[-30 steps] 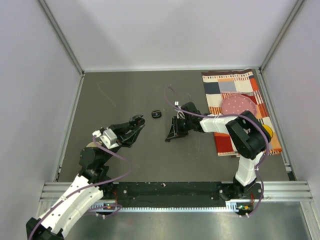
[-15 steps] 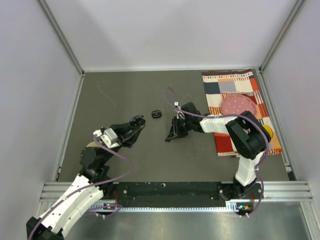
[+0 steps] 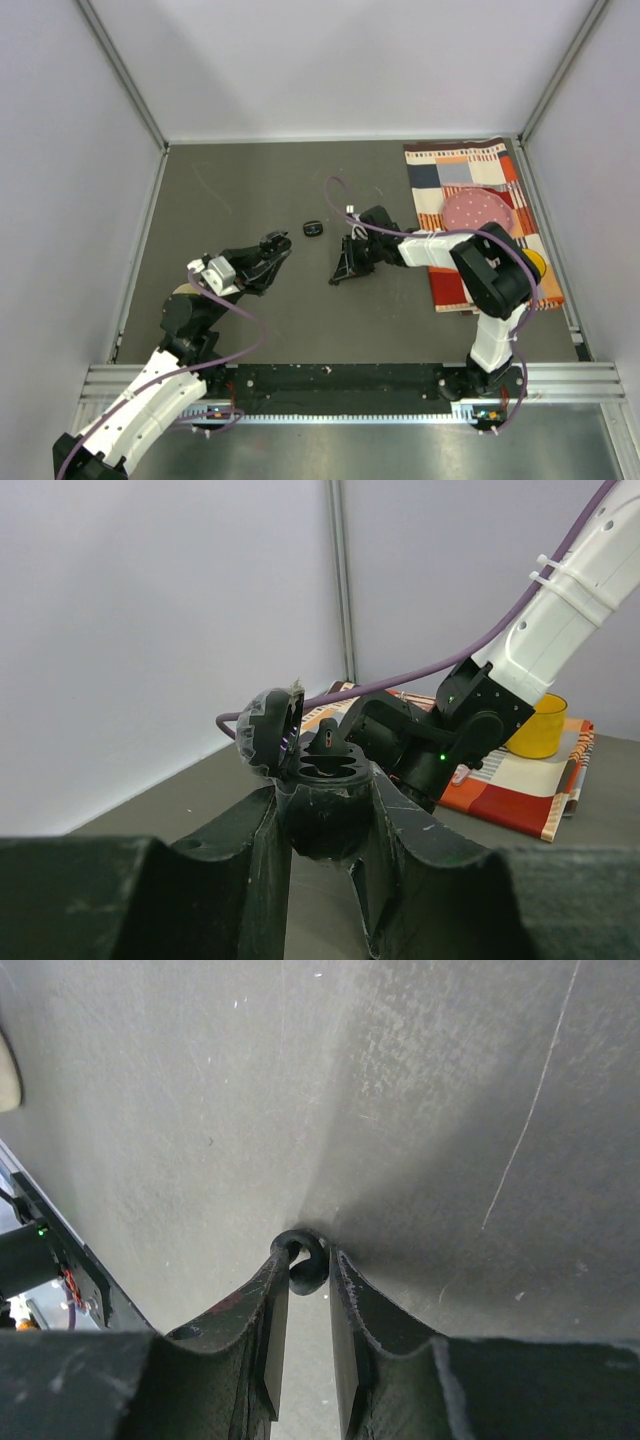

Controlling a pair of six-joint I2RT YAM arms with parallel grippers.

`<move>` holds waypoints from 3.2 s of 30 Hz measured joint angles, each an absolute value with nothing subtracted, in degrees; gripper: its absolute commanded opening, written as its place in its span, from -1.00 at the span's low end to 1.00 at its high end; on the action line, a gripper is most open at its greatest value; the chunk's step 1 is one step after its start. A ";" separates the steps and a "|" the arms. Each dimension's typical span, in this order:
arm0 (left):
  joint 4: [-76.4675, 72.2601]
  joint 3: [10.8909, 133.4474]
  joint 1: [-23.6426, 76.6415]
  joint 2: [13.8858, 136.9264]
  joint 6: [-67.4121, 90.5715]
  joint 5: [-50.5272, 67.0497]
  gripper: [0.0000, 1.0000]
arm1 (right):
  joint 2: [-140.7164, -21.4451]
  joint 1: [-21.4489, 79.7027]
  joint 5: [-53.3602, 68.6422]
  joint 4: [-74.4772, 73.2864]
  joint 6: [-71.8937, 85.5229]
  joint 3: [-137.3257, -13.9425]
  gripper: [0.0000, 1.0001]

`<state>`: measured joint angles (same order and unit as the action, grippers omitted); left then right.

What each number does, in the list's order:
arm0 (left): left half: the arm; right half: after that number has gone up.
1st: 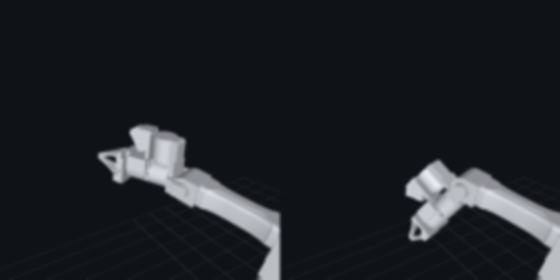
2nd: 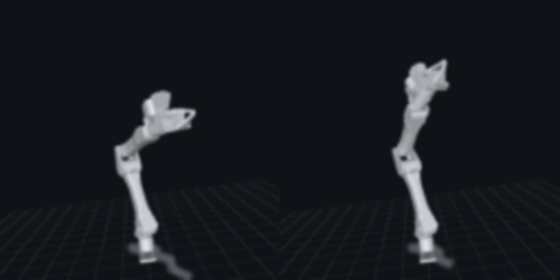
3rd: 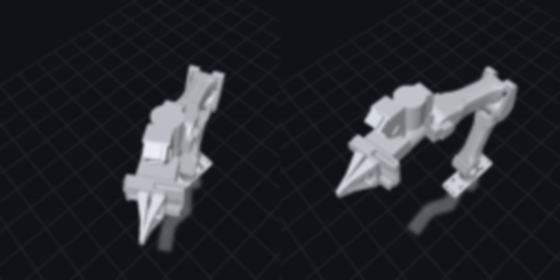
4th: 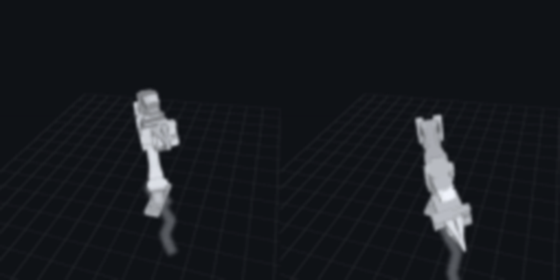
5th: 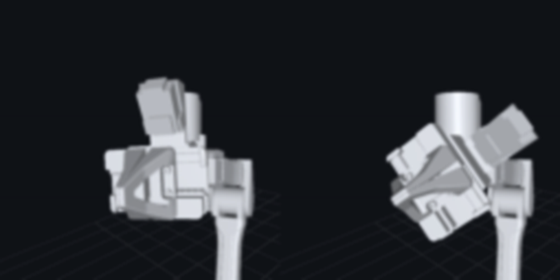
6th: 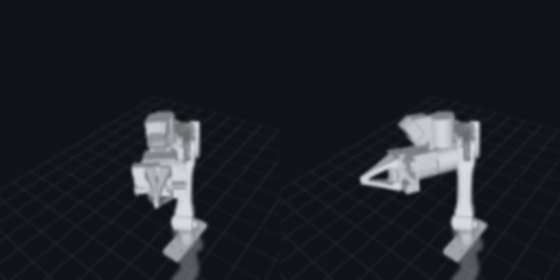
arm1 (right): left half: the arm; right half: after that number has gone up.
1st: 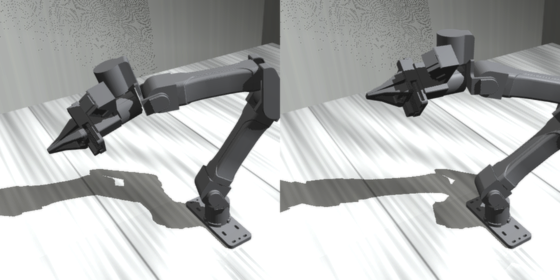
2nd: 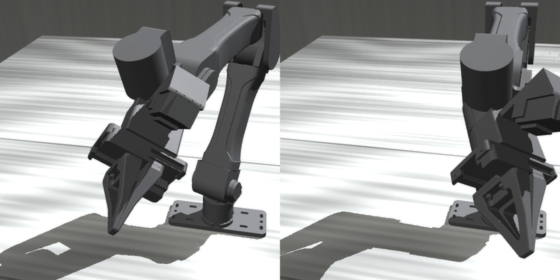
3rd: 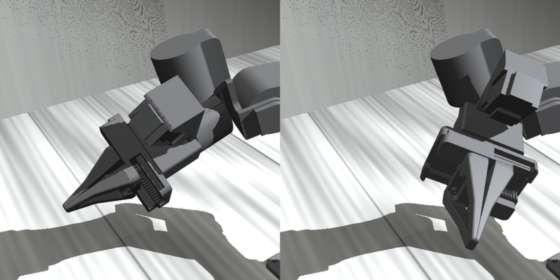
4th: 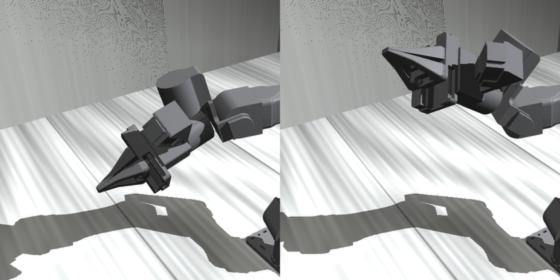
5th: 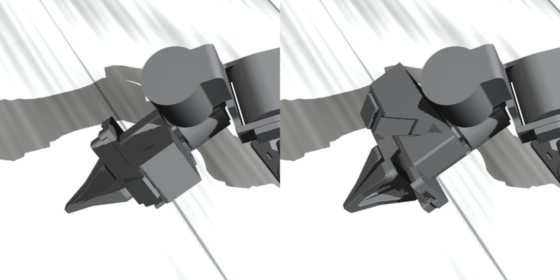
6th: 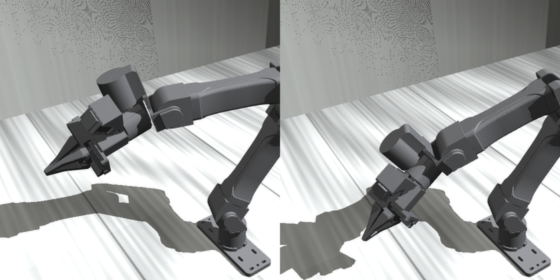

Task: Insert the wireless bluetooth earbuds into the charging case
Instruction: Pick up the earbud from the center of the board.

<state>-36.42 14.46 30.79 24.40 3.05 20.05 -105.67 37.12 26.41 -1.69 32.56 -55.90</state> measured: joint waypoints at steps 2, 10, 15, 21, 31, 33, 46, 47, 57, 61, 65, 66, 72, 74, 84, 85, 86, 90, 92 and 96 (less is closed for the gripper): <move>-36.42 14.44 30.79 24.40 3.07 20.05 -1.00 | -105.67 37.26 26.41 -1.69 32.53 -55.90 -0.55; -36.42 14.35 30.79 24.40 3.09 20.05 -1.00 | -105.95 37.50 27.05 -1.04 32.60 -55.90 -0.43; -36.42 14.35 30.79 24.40 3.09 20.05 -1.00 | -106.10 37.71 27.33 -0.45 32.58 -55.90 -0.44; -36.45 14.35 30.79 24.45 3.11 20.05 -1.00 | -106.69 37.76 28.01 0.47 32.60 -55.92 -0.57; -36.49 14.33 30.81 24.82 3.40 20.05 -1.00 | -107.02 38.02 27.86 0.84 32.34 -55.92 -0.60; -36.49 14.33 30.79 24.82 3.51 20.03 -1.00 | -107.02 38.46 27.53 0.95 31.94 -55.92 -0.58; -36.42 14.04 30.79 24.75 3.64 20.01 -1.00 | -106.15 41.54 24.23 1.78 29.10 -55.88 -0.44; -36.40 13.98 30.79 24.73 3.75 19.99 -1.00 | -106.15 41.58 24.18 1.78 29.04 -55.88 -0.45; -36.40 13.72 30.79 24.14 4.38 19.59 -1.00 | -104.77 41.65 22.11 2.52 28.56 -54.04 -0.61; -36.40 13.69 30.79 24.14 4.43 19.57 -1.00 | -103.22 41.85 20.43 2.52 29.93 -52.56 -0.66; -36.42 13.69 30.79 24.14 4.47 19.57 -1.00 | -102.72 41.95 19.70 2.57 34.26 -51.68 -0.66; -36.42 13.69 30.79 24.14 4.49 19.55 -1.00 | -102.72 42.09 19.55 2.70 35.16 -51.44 -0.66; -36.40 13.69 30.79 24.14 4.60 19.40 -1.00 | -102.15 43.97 16.10 2.55 38.39 -51.33 -0.53; -36.42 13.61 30.79 24.12 4.60 19.18 -1.00 | -102.15 44.49 15.73 2.57 38.63 -51.33 -0.53; -36.38 13.37 30.79 24.12 4.62 18.52 -1.00 | -102.04 44.86 14.98 2.11 39.70 -51.42 -0.85; -36.38 13.37 30.79 24.12 4.62 18.52 -1.00 | -101.93 44.88 14.68 1.85 40.16 -51.42 -0.86; -36.38 13.37 30.79 24.12 4.64 18.52 -1.00 | -101.82 44.93 14.44 1.65 40.47 -51.42 -0.88; -36.36 13.37 30.79 24.10 4.64 18.48 -1.00 | -100.75 45.23 12.58 -0.12 43.07 -51.35 -0.94; -36.36 13.37 30.79 24.10 4.64 18.37 -1.00 | -99.68 45.25 11.42 -0.56 45.52 -50.46 -0.95; -36.34 13.37 30.79 24.10 4.67 18.28 -1.00 | -96.92 45.36 9.32 -0.14 51.46 -47.09 -0.94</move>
<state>-36.34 13.37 30.79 24.10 4.67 18.28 -96.92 45.36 9.32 -0.14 51.46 -47.09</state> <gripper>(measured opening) 0.345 0.120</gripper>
